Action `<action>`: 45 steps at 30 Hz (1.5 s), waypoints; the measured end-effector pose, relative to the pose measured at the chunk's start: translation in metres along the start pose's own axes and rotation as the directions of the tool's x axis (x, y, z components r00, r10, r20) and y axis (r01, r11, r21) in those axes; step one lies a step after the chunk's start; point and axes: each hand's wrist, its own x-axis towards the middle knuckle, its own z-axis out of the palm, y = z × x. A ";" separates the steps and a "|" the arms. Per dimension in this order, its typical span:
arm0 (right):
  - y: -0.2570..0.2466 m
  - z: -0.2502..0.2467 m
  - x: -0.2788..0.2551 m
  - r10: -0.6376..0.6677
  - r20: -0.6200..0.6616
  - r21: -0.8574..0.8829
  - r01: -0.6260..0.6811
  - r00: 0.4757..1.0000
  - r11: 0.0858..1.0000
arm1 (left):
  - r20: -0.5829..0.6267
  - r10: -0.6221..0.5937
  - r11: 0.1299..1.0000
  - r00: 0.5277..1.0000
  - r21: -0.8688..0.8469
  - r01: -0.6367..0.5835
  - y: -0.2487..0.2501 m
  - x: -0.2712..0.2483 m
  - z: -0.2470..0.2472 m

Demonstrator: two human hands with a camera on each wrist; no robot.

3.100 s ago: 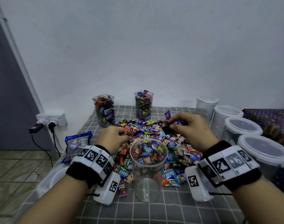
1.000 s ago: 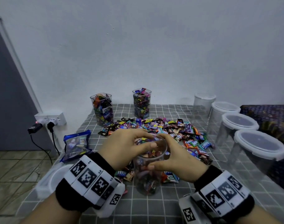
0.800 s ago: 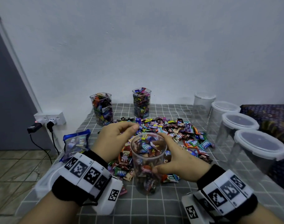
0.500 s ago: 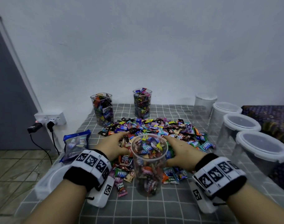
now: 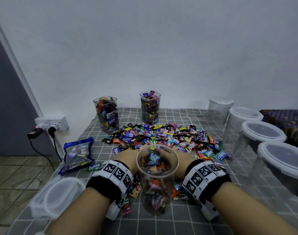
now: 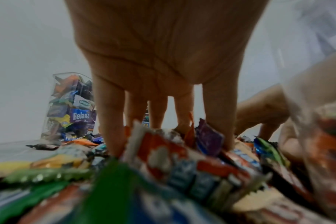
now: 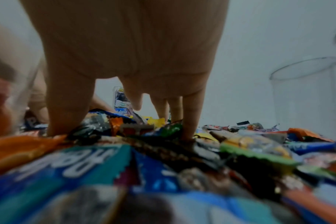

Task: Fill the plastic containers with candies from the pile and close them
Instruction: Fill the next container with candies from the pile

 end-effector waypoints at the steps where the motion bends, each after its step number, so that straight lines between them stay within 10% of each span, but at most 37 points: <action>1: -0.001 -0.001 -0.001 -0.007 0.008 -0.018 0.007 1.000 1.000 | -0.013 -0.006 1.000 1.000 0.018 0.006 0.000 0.001 0.001; 19: -0.015 -0.006 -0.010 -0.010 -0.074 -0.057 0.006 0.997 0.998 | -0.261 -0.014 0.996 0.965 0.076 0.035 0.012 -0.015 -0.008; 31: -0.017 -0.022 -0.033 0.098 -0.278 0.089 -0.076 0.956 0.993 | -0.533 -0.100 0.985 0.840 -0.170 0.009 0.017 -0.035 -0.015; 37: -0.008 -0.027 -0.050 0.223 -0.436 0.493 0.024 0.872 0.870 | -0.560 -0.116 0.978 0.821 -0.208 -0.003 0.019 -0.042 -0.017; 45: -0.020 -0.064 -0.079 0.181 -0.616 0.620 0.330 0.767 0.711 | -0.565 -0.090 0.980 0.820 -0.196 -0.027 0.020 -0.043 -0.019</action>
